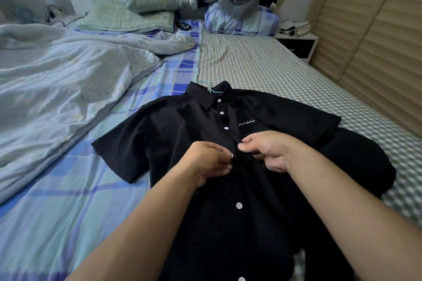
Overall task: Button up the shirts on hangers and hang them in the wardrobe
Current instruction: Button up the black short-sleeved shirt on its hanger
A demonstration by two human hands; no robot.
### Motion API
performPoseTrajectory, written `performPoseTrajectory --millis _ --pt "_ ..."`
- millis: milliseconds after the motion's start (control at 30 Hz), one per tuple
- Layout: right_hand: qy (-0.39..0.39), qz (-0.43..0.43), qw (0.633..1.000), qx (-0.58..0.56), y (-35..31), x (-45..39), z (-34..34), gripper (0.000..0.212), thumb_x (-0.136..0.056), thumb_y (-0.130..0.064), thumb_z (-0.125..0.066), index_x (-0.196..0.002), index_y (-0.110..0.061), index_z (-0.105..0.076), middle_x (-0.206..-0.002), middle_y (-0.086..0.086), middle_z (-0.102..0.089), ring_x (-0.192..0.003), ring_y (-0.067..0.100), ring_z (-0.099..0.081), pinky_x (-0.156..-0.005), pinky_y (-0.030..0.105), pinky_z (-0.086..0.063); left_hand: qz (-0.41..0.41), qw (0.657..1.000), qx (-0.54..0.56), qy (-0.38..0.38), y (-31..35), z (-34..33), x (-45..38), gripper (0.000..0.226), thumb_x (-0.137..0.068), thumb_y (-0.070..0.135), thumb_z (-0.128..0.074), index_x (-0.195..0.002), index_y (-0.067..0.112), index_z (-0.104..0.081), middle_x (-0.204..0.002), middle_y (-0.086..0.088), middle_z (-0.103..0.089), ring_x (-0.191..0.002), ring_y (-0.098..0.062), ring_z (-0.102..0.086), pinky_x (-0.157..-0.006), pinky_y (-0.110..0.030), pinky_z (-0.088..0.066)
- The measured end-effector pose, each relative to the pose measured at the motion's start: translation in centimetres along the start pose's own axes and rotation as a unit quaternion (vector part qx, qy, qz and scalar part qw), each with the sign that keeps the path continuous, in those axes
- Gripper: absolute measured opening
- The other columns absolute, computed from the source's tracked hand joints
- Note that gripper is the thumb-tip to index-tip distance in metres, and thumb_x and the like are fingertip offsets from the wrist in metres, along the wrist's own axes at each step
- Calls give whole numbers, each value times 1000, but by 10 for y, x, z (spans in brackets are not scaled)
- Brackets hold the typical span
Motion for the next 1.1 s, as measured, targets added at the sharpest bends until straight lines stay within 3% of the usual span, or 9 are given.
performPoseTrajectory --millis 67,200,267,533,667,733,800,967,1100 --pt "-4 -1 1000 -15 0 1 3 10 -97 -11 -65 -88 -16 -65 -87 2 -67 -77 14 -61 -65 28 -51 -3 1000 3 2 0 -1 1 6 -92 3 -71 -87 7 -70 -76 -7 -69 -73 -20 -70 -72 -31 -63" --pt "-15 -13 997 -72 1 1 7 9 -94 -9 -68 -97 -15 -73 -103 7 -72 -96 24 -65 -93 44 -56 -18 1000 10 19 -4 -1 -1 11 -90 6 -73 -82 12 -71 -75 -4 -69 -73 -16 -67 -75 -33 -62" --pt "-19 -18 996 -85 1 3 7 10 -93 -8 -68 -98 -15 -74 -106 8 -71 -99 25 -64 -97 46 -54 -24 999 13 28 -5 -2 -1 13 -89 6 -73 -80 14 -71 -75 -3 -69 -70 -15 -66 -75 -33 -61" --pt "10 -8 997 -82 -5 12 -7 13 -94 -2 -65 -90 -14 -69 -79 4 -70 -77 17 -63 -76 30 -53 -27 999 32 26 -5 -3 3 12 -90 7 -74 -81 15 -73 -73 0 -71 -68 -12 -66 -75 -31 -60" --pt "2 -18 998 -64 -5 16 -9 11 -95 -7 -66 -93 -16 -73 -88 1 -73 -89 13 -65 -106 39 -43 -19 998 47 21 -6 0 3 8 -88 7 -76 -85 13 -74 -75 -2 -72 -70 -13 -68 -74 -31 -61" --pt "4 -18 998 -54 -5 16 -10 11 -94 -9 -68 -93 -17 -74 -87 -3 -75 -92 12 -66 -112 46 -39 -18 999 43 23 -6 0 2 7 -87 6 -78 -85 12 -74 -76 -3 -72 -71 -14 -68 -74 -31 -62" --pt "6 -15 998 -54 -4 14 -10 11 -95 -8 -68 -93 -17 -74 -89 -3 -75 -91 12 -68 -110 48 -42 -21 999 39 31 -7 0 2 8 -87 6 -78 -84 12 -74 -75 -3 -72 -71 -15 -68 -74 -31 -62" --pt "2 3 997 -78 2 12 -13 23 -95 6 -58 -93 -11 -73 -86 -1 -77 -74 11 -74 -97 37 -49 -56 995 11 77 -8 -4 -1 9 -88 2 -72 -84 10 -71 -70 -5 -70 -65 -15 -66 -68 -30 -60" --pt "26 41 995 -89 6 16 -23 34 -92 17 -45 -93 -4 -73 -89 10 -77 -77 18 -77 -74 27 -54 -69 992 3 106 -9 -9 -2 15 -81 0 -63 -74 8 -74 -64 -7 -67 -66 -23 -63 -69 -38 -57"
Point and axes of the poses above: each hand's wrist, its own x-axis away from the middle knuckle, its own z-axis out of the back of the hand, y = z × x, the point moved 3 cm from there along -x, towards the middle knuckle
